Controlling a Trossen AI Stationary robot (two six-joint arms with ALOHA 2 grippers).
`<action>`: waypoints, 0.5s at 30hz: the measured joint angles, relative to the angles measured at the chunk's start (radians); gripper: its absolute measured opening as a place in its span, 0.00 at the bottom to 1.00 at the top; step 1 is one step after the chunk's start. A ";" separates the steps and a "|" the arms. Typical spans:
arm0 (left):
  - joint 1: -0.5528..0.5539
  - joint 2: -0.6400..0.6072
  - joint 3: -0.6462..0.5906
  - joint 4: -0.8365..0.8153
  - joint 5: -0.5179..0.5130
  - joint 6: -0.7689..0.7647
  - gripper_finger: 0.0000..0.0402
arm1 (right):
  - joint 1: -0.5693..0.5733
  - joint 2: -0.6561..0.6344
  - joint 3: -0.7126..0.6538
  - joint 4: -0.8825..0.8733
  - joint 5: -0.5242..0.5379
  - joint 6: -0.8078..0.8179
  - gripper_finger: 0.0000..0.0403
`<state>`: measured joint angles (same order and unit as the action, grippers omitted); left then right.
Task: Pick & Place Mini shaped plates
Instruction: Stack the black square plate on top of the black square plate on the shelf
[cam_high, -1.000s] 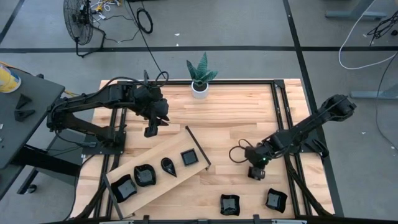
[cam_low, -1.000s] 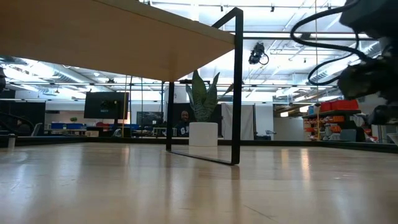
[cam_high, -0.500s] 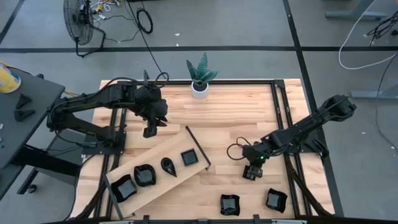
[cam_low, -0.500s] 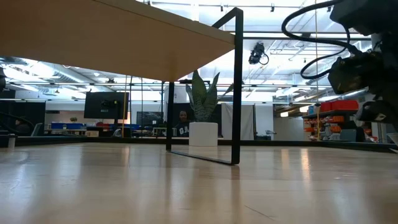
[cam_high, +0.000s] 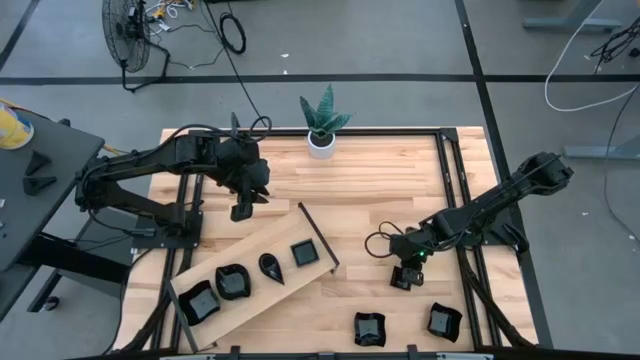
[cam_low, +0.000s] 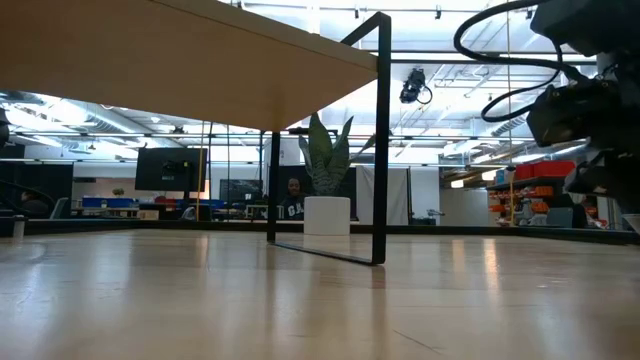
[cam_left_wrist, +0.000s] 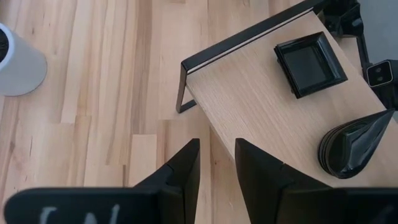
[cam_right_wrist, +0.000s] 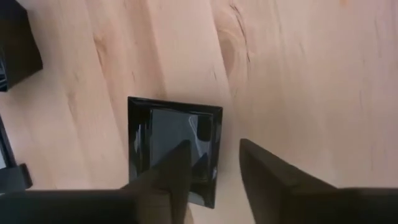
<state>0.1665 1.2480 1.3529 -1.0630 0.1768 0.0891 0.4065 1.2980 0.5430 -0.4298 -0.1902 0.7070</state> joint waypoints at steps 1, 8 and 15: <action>0.000 0.000 0.000 0.000 0.000 0.000 0.26 | 0.000 0.000 0.000 0.000 0.004 -0.006 0.36; 0.000 0.000 0.000 0.001 0.000 0.000 0.26 | 0.000 0.005 -0.029 0.025 0.025 0.022 0.44; 0.000 0.000 0.000 0.001 0.000 0.000 0.26 | 0.000 0.005 -0.063 0.120 0.012 0.079 0.41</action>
<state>0.1665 1.2480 1.3529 -1.0624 0.1766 0.0891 0.4065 1.3029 0.4801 -0.3099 -0.1786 0.7856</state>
